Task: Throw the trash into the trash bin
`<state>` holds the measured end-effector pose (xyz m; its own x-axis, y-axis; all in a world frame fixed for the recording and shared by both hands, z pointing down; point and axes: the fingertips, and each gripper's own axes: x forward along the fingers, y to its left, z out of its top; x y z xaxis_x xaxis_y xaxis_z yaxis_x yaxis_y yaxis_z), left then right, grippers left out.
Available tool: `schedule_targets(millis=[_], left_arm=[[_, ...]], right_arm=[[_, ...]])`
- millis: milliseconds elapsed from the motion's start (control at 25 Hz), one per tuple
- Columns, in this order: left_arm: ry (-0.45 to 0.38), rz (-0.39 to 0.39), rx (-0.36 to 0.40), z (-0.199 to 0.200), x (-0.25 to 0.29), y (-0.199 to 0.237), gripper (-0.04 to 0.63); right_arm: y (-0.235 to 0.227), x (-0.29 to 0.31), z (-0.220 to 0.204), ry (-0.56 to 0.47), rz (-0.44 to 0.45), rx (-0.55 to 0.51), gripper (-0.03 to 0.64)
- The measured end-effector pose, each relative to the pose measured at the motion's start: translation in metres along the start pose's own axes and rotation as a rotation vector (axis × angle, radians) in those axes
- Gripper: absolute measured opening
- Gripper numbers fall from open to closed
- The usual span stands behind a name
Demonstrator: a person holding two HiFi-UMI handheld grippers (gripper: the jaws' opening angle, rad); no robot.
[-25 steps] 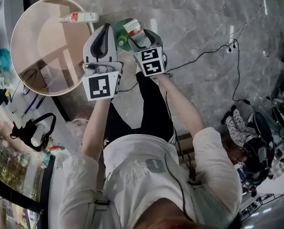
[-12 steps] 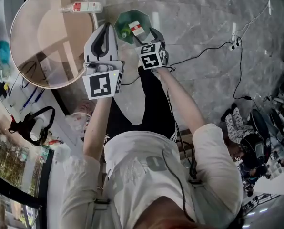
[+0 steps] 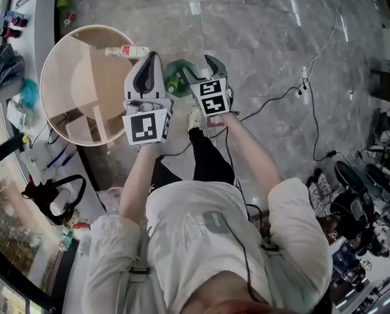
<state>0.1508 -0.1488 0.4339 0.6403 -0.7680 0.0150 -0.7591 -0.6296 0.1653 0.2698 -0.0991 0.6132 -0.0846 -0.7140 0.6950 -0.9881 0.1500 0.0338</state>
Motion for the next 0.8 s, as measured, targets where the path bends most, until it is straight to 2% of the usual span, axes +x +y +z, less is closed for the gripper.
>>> schedule_targets(millis=[200,240,320,360,400,480,560,600,680,800], left_arm=[[-0.127,-0.009,0.093,0.085,0.001,0.025,0.012],[-0.143,-0.005,0.112,0.1,-0.004,0.028,0.012],[-0.165,0.011,0.121,0.125,-0.016,0.03,0.012],[-0.179,0.019,0.112,0.137,-0.02,0.03,0.012],[-0.199,0.026,0.101,0.15,-0.022,0.03,0.013],[-0.255,0.032,0.087,0.176,-0.022,0.032,0.012],[-0.295,0.039,0.082,0.195,-0.023,0.033,0.012],[-0.304,0.042,0.08,0.201,-0.025,0.033,0.012],[-0.316,0.042,0.075,0.207,-0.029,0.03,0.012],[-0.321,0.028,0.076,0.211,-0.032,0.023,0.012]], right_arm=[[0.007,-0.03,0.134,-0.267,-0.03,-0.022,0.298],[0.008,-0.044,0.153,-0.327,-0.046,0.004,0.274],[0.01,-0.082,0.18,-0.436,-0.064,0.08,0.095],[0.012,-0.103,0.194,-0.489,-0.058,0.091,0.033],[0.017,-0.124,0.211,-0.55,-0.042,0.062,0.023],[0.034,-0.163,0.248,-0.697,-0.034,-0.115,0.014],[0.055,-0.195,0.275,-0.807,-0.081,-0.31,0.014],[0.064,-0.208,0.283,-0.844,-0.092,-0.361,0.014],[0.077,-0.23,0.295,-0.905,-0.07,-0.389,0.014],[0.09,-0.25,0.309,-0.93,-0.027,-0.379,0.014]])
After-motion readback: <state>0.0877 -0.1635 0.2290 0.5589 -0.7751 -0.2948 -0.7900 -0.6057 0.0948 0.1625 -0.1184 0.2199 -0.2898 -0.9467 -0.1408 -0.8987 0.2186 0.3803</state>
